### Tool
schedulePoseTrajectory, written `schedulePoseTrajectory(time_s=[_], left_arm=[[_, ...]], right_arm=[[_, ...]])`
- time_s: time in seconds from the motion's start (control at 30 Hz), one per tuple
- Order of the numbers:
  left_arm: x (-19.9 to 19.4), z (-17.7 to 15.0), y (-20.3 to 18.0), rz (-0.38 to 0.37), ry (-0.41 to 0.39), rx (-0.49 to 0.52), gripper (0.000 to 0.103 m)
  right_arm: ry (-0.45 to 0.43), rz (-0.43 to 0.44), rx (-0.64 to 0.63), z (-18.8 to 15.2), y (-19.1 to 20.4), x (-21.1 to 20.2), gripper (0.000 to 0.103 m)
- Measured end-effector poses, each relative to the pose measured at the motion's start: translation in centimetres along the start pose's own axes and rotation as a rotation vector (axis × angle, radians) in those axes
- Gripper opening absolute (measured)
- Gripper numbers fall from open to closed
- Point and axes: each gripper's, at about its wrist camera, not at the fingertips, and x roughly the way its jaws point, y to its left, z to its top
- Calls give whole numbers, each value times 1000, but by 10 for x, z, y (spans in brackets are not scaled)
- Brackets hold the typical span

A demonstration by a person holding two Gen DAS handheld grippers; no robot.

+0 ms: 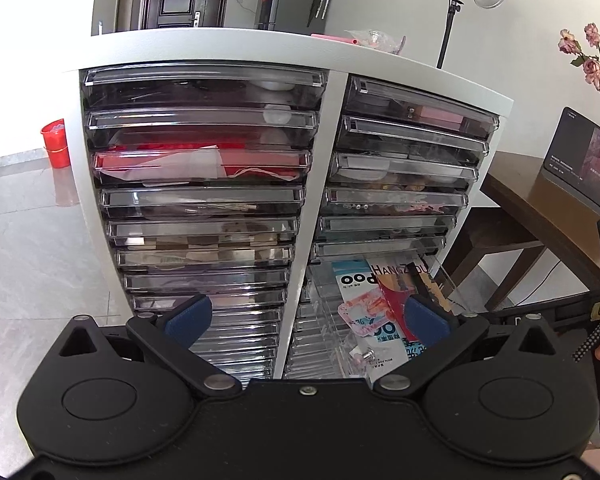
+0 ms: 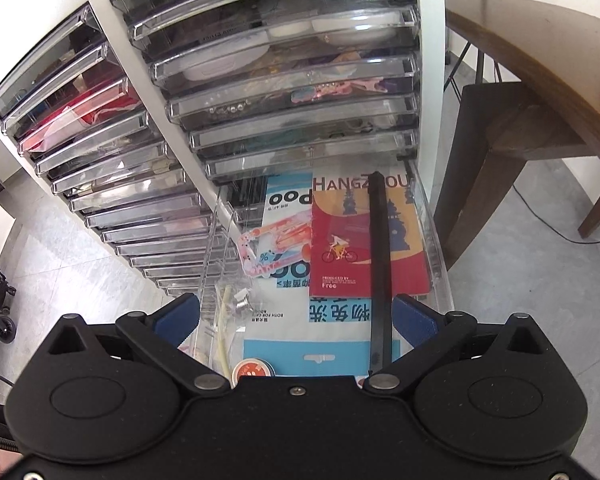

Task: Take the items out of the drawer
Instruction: 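Reach the right gripper toward another clear bag with a silver part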

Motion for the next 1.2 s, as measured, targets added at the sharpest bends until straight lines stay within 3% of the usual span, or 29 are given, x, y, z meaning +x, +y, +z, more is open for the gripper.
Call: schedulePoseTrajectory(time_s=[1.2], left_arm=[[28, -9, -39, 8, 95, 143, 103]], right_arm=[[75, 65, 45, -21, -27, 23, 103]])
